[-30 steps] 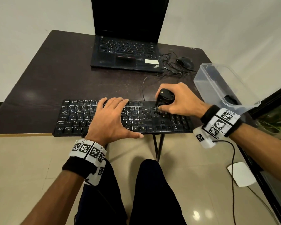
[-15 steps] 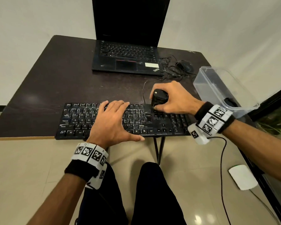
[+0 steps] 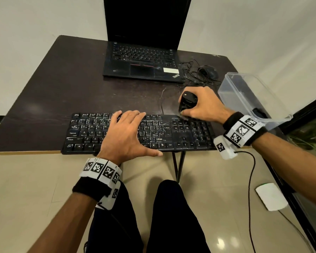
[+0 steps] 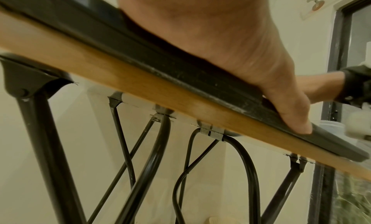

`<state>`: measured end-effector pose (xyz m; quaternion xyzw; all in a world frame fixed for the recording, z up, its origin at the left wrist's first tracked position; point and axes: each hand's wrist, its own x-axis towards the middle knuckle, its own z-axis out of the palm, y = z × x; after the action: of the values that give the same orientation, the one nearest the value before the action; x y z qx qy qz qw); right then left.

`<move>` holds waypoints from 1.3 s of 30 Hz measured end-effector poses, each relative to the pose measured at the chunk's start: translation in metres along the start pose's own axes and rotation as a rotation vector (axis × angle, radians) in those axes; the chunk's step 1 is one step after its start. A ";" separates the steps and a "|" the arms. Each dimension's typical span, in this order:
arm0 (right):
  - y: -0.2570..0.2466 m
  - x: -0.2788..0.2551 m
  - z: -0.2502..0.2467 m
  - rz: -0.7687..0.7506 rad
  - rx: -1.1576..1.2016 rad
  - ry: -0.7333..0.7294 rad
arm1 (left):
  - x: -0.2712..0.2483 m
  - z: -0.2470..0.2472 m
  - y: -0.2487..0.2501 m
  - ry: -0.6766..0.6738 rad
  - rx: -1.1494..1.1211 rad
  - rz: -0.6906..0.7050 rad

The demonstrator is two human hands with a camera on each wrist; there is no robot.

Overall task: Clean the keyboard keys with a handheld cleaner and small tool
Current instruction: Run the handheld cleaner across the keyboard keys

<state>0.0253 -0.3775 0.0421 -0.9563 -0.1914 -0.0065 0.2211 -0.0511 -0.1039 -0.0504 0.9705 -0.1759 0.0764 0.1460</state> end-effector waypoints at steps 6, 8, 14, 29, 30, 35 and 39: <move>0.012 0.008 -0.003 0.160 0.040 0.044 | 0.000 0.001 0.000 0.007 -0.010 -0.007; 0.003 0.005 0.005 0.130 0.109 0.025 | 0.000 0.001 0.000 0.001 -0.007 -0.003; -0.009 0.015 0.012 0.104 -0.020 0.071 | 0.000 0.000 0.000 -0.005 -0.012 -0.007; -0.029 0.011 0.024 -0.011 0.028 0.002 | -0.001 -0.002 0.001 -0.018 -0.007 -0.010; -0.029 0.016 0.021 0.006 0.033 0.029 | 0.000 -0.002 0.001 -0.018 -0.007 -0.009; -0.039 0.013 0.031 -0.112 0.008 -0.041 | 0.000 -0.001 0.000 0.005 -0.020 -0.011; -0.030 0.027 0.022 0.021 0.015 0.044 | -0.001 -0.001 0.001 -0.008 -0.009 -0.010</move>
<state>0.0381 -0.3336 0.0375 -0.9561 -0.1765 -0.0237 0.2326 -0.0520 -0.1047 -0.0496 0.9710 -0.1721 0.0712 0.1502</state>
